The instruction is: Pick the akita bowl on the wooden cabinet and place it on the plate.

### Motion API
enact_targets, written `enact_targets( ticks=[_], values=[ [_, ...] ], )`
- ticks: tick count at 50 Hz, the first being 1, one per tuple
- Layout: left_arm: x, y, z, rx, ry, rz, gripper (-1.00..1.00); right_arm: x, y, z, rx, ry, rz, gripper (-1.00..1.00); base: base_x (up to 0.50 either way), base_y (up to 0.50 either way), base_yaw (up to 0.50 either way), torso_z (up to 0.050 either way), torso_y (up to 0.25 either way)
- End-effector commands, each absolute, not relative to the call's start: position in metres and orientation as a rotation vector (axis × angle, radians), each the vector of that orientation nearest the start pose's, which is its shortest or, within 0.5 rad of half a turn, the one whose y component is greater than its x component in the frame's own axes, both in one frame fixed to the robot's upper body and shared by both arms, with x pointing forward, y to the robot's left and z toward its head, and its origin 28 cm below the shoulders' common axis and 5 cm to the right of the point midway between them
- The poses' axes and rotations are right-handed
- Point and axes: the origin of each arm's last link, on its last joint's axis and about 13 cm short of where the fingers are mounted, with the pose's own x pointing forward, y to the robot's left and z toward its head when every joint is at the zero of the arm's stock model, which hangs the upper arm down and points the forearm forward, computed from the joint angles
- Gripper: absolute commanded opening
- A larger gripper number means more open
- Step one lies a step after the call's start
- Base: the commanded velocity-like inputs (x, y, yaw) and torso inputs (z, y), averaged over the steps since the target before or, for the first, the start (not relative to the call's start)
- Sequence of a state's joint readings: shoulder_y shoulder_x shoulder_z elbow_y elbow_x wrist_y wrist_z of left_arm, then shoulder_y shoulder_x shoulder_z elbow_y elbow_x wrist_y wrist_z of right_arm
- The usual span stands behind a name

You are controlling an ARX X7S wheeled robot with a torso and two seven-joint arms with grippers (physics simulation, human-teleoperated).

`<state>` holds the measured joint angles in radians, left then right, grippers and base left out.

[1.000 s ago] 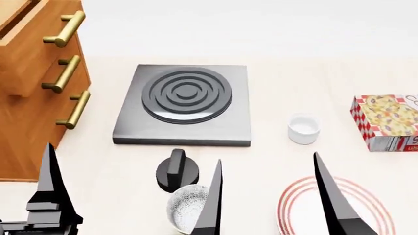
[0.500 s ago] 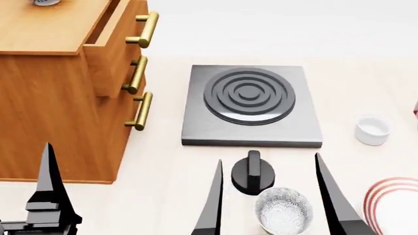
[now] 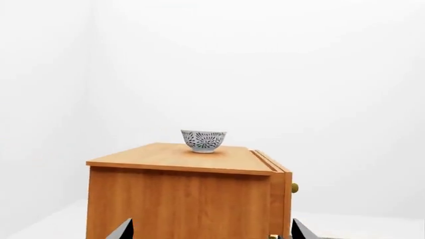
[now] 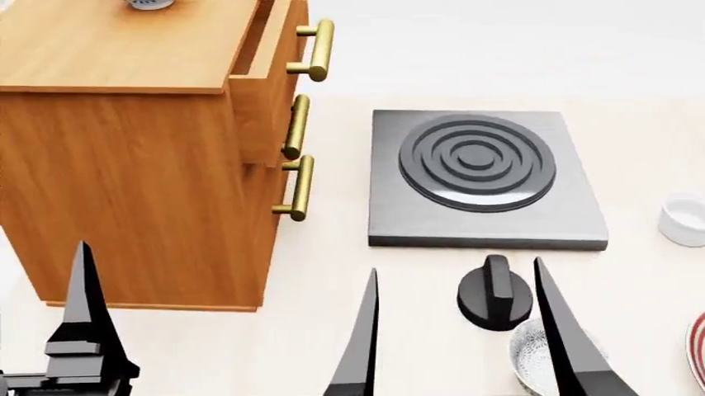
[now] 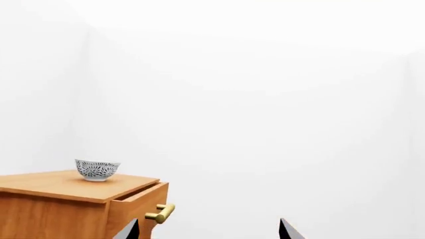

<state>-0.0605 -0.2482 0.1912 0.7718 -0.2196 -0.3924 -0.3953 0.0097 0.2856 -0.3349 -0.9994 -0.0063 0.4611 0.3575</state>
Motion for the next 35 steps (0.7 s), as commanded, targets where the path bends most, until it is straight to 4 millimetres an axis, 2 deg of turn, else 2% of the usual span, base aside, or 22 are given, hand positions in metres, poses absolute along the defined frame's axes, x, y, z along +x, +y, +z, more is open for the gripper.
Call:
enact_targets(
  ticks=[1, 11, 23, 32, 35],
  values=[
    [0.186, 0.195, 0.149, -0.042, -0.374, 0.037, 1.0, 0.152, -0.075, 0.169, -0.115, -0.514, 0.037, 1.0, 0.0, 0.04, 0.0, 0.0, 0.0],
    [0.186, 0.195, 0.148, -0.04, -0.374, 0.037, 1.0, 0.151, -0.075, 0.169, -0.121, -0.517, 0.044, 1.0, 0.0, 0.13, 0.0, 0.0, 0.0],
    [0.184, 0.195, 0.151, -0.043, -0.38, 0.041, 1.0, 0.15, -0.076, 0.172, -0.077, -0.522, 0.042, 1.0, 0.0, 0.0, 0.0, 0.0, 0.0],
    [0.181, 0.194, 0.168, 0.032, -0.366, 0.101, 1.0, 0.15, -0.075, 0.171, -0.075, -0.525, 0.052, 1.0, 0.07, 0.0, 0.0, 0.0, 0.0],
    [0.182, 0.195, 0.179, 0.039, -0.371, 0.125, 1.0, 0.149, -0.075, 0.171, -0.076, -0.526, 0.057, 1.0, 0.08, 0.0, 0.0, 0.0, 0.0]
  ],
)
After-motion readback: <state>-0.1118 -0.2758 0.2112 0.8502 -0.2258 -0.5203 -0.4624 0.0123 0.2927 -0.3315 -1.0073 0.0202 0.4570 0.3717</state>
